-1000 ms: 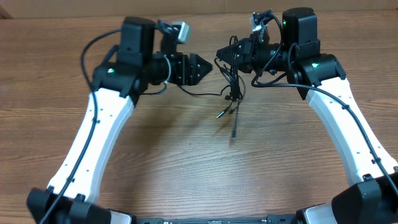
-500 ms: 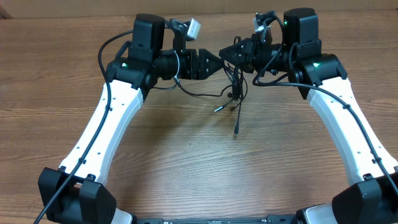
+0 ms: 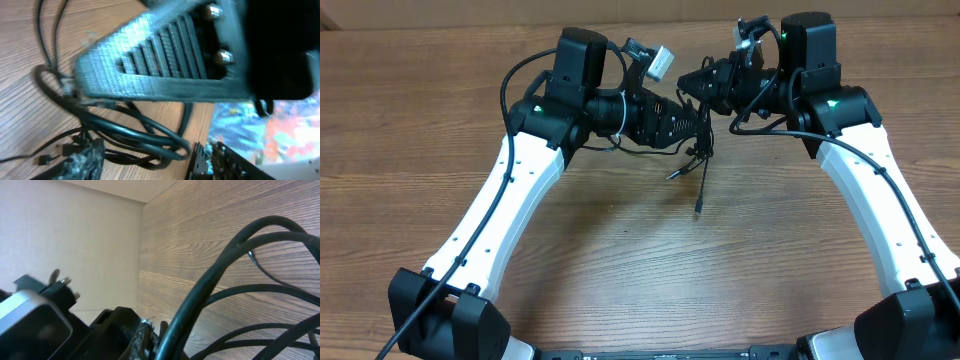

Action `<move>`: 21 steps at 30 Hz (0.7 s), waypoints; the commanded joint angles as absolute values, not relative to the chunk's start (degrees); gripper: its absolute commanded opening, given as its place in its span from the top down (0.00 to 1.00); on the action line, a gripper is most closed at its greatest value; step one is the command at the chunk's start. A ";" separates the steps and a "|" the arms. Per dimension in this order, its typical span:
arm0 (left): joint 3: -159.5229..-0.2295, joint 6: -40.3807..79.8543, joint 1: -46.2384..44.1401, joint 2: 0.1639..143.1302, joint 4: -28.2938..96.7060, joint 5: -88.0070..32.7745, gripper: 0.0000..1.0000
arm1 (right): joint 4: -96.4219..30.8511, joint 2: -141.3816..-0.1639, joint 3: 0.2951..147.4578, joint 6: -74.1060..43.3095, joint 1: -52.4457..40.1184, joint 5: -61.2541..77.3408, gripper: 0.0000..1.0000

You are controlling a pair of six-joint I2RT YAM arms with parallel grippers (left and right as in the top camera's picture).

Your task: Untangle cables

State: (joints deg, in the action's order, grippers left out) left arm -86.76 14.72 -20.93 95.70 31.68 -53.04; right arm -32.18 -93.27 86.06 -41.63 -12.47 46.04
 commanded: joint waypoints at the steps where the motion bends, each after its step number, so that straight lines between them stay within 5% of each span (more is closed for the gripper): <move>1: -86.83 22.90 -21.08 95.59 31.48 -46.65 0.35 | -31.81 -92.40 87.46 -41.71 -12.19 45.89 0.96; 15: -86.83 38.28 -25.56 96.12 28.29 -36.34 0.43 | -33.34 -92.40 87.46 -40.25 -12.25 45.95 0.96; 21: -86.83 43.99 -25.61 96.60 29.95 -32.38 0.63 | -33.32 -92.40 87.46 -40.25 -12.25 45.93 0.96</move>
State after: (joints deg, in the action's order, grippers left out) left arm -86.76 40.12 -25.30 95.70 29.26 -35.59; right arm -33.61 -93.27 86.06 -40.47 -12.10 44.80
